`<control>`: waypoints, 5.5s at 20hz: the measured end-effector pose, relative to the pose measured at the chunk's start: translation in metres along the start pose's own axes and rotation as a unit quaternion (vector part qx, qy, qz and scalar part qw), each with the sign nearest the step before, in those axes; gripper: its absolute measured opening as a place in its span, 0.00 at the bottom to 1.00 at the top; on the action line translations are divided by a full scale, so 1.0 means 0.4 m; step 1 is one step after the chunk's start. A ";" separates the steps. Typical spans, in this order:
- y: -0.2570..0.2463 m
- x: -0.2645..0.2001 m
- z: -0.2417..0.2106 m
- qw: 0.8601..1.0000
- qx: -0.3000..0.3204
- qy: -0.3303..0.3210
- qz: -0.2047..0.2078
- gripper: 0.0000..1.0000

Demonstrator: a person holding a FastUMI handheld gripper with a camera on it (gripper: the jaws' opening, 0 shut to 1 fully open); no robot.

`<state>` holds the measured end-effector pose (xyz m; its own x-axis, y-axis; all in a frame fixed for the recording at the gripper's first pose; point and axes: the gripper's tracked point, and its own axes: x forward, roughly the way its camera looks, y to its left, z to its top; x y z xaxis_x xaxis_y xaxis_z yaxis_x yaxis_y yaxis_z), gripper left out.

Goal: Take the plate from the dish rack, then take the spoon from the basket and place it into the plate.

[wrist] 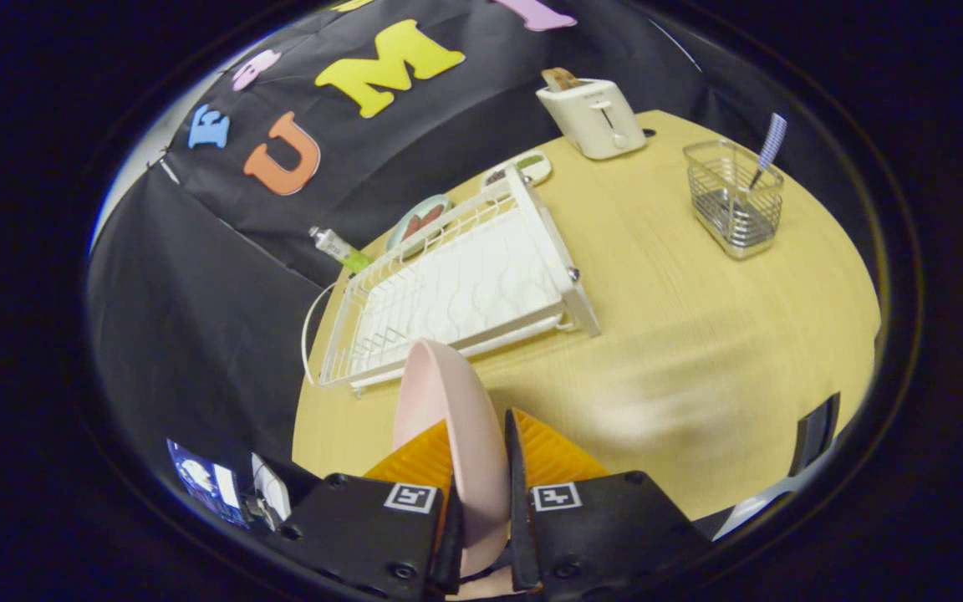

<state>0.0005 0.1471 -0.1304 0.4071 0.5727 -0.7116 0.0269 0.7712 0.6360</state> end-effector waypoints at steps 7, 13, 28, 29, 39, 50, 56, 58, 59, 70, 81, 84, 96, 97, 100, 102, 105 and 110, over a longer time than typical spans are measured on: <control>-0.073 0.057 -0.034 0.999 0.050 0.008 0.020 0.29; -0.099 0.079 -0.016 0.996 0.075 0.011 0.049 0.32; -0.162 -0.116 0.120 0.968 -0.125 -0.209 -0.060 0.73; -0.173 -0.147 0.133 0.960 -0.137 -0.233 -0.070 0.80; -0.366 -0.381 0.246 0.881 -0.206 -0.400 -0.150 1.00; -0.512 -0.293 0.476 0.886 -0.200 -0.398 -0.132 1.00; -0.556 -0.200 0.569 0.909 -0.186 -0.359 -0.104 0.99; -0.564 -0.189 0.603 0.912 -0.179 -0.358 -0.095 0.93; -0.562 -0.179 0.612 0.914 -0.176 -0.355 -0.087 0.88; -0.499 -0.165 0.616 0.923 -0.185 -0.331 -0.068 0.24; -0.451 -0.274 0.634 0.895 -0.200 -0.380 -0.125 0.10; -0.402 -0.366 0.649 0.871 -0.200 -0.426 -0.140 0.10; -0.012 -0.388 0.360 0.866 -0.265 -0.421 -0.059 0.09; 0.010 -0.369 0.329 0.869 -0.270 -0.412 -0.054 0.10; 0.069 -0.300 0.239 0.878 -0.280 -0.387 -0.040 0.09; 0.089 -0.241 0.187 0.887 -0.276 -0.369 -0.031 0.09; 0.099 -0.146 0.115 0.902 -0.263 -0.340 -0.021 0.09; 0.115 -0.036 0.038 0.920 -0.256 -0.296 -0.012 0.10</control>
<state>0.0096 0.1703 -0.0865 0.8419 0.4185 -0.3408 -0.3295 0.8986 0.2896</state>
